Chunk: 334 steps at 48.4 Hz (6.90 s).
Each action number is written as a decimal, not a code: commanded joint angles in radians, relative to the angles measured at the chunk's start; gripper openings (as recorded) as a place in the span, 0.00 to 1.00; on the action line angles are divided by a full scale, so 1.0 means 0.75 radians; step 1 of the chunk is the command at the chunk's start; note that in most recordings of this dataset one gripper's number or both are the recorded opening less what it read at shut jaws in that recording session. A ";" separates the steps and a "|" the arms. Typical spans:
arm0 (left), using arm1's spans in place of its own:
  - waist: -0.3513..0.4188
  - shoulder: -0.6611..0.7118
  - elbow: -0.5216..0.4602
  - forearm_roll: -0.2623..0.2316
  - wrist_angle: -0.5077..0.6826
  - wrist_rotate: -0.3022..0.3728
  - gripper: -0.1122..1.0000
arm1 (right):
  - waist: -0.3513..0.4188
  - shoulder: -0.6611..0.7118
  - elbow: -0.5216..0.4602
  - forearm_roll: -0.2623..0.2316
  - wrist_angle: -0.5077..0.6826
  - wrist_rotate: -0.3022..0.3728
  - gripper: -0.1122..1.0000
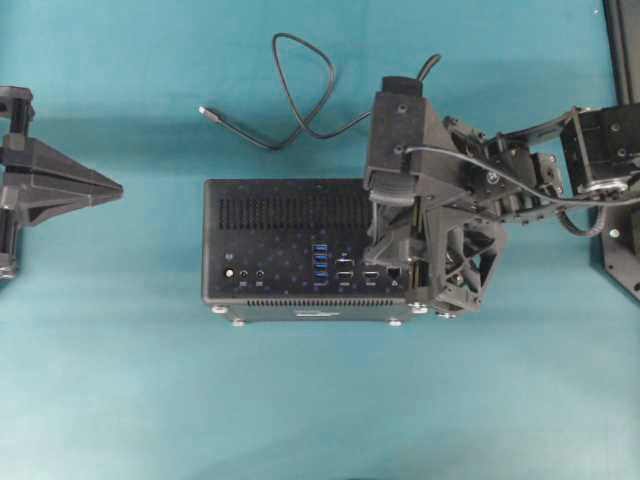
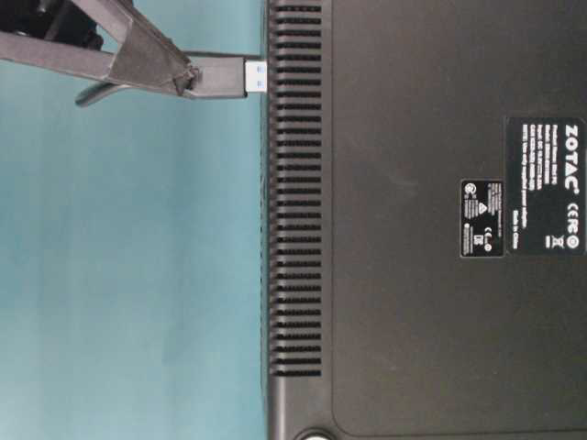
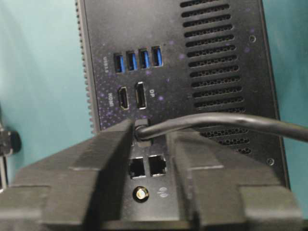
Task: Insert the USB into the PC box with both arms.
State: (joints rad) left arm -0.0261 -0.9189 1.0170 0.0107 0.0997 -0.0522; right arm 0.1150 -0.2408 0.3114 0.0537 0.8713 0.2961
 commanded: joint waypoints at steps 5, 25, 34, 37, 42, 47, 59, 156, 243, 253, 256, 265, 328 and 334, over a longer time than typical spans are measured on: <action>-0.002 0.006 -0.016 0.002 -0.006 -0.002 0.10 | 0.008 -0.006 -0.037 0.006 -0.008 0.006 0.39; 0.000 0.006 -0.006 0.002 -0.006 -0.039 0.10 | 0.010 0.000 -0.037 0.006 -0.008 0.004 0.32; -0.002 0.002 -0.006 0.002 -0.006 -0.039 0.10 | 0.014 -0.002 -0.047 0.006 -0.006 0.002 0.24; 0.000 0.000 -0.006 0.002 -0.006 -0.039 0.10 | 0.016 -0.002 -0.053 0.004 -0.006 0.002 0.22; -0.002 -0.002 -0.006 0.002 -0.006 -0.041 0.10 | 0.020 -0.002 -0.059 -0.002 -0.004 -0.002 0.22; -0.002 -0.006 -0.006 0.002 -0.006 -0.039 0.10 | 0.029 -0.002 -0.070 -0.022 -0.004 -0.006 0.22; 0.000 -0.010 -0.006 0.002 -0.006 -0.041 0.10 | 0.035 0.000 -0.110 -0.092 0.014 -0.022 0.21; 0.000 -0.055 0.010 0.002 0.014 -0.049 0.10 | 0.076 0.196 -0.270 -0.374 0.057 -0.115 0.21; -0.002 -0.080 0.039 0.002 0.014 -0.076 0.10 | 0.106 0.194 -0.233 -0.333 0.080 -0.106 0.21; -0.002 -0.080 0.039 0.002 0.014 -0.076 0.10 | 0.110 0.194 -0.229 -0.317 0.072 -0.106 0.21; 0.000 -0.080 0.041 0.002 0.014 -0.076 0.10 | 0.108 0.196 -0.229 -0.313 0.072 -0.106 0.21; -0.002 -0.084 0.043 0.002 0.014 -0.076 0.10 | 0.110 0.198 -0.229 -0.307 0.072 -0.106 0.21; 0.000 -0.088 0.053 0.004 0.014 -0.076 0.10 | 0.104 0.213 -0.217 -0.252 0.043 -0.119 0.21; 0.000 -0.088 0.049 0.002 0.014 -0.078 0.10 | 0.084 0.213 -0.202 -0.256 0.043 -0.121 0.21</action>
State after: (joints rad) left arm -0.0261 -0.9910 1.0692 0.0092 0.1166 -0.1089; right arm 0.1764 -0.0752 0.1626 -0.1442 0.9004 0.2163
